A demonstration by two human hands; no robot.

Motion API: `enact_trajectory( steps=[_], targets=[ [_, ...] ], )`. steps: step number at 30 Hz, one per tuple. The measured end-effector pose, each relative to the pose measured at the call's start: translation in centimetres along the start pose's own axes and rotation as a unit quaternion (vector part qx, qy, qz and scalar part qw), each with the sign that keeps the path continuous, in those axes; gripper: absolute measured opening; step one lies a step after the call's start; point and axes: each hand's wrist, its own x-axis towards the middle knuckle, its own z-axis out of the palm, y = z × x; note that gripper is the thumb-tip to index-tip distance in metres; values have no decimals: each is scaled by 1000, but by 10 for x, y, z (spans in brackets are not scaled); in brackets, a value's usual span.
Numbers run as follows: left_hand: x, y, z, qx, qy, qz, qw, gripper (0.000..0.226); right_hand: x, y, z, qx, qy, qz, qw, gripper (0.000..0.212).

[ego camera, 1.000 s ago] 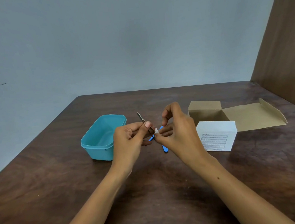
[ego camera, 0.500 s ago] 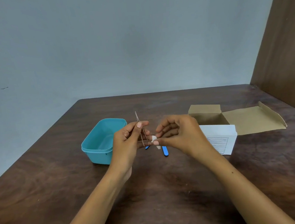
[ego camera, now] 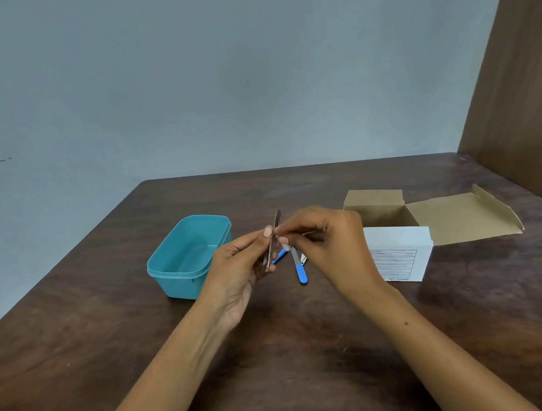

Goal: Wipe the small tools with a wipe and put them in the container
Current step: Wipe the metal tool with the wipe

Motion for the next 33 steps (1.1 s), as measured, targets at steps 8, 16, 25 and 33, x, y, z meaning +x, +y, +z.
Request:
enact_trajectory(
  steps=[8,16,25,33],
  targets=[
    [-2,2,1,59,6,21,998,22,-1,-3,-4,43,51,51,996,10],
    [-4,2,5,44,-3,-5,999,13,-6,-4,6,41,100,26,994,11],
    [0,1,-1,-14,-43,-52,998,17,-5,8,13,-51,39,-5,998,11],
    [0,-1,-5,19,-60,-30,998,19,-3,9,9,3,52,50,997,11]
  ],
)
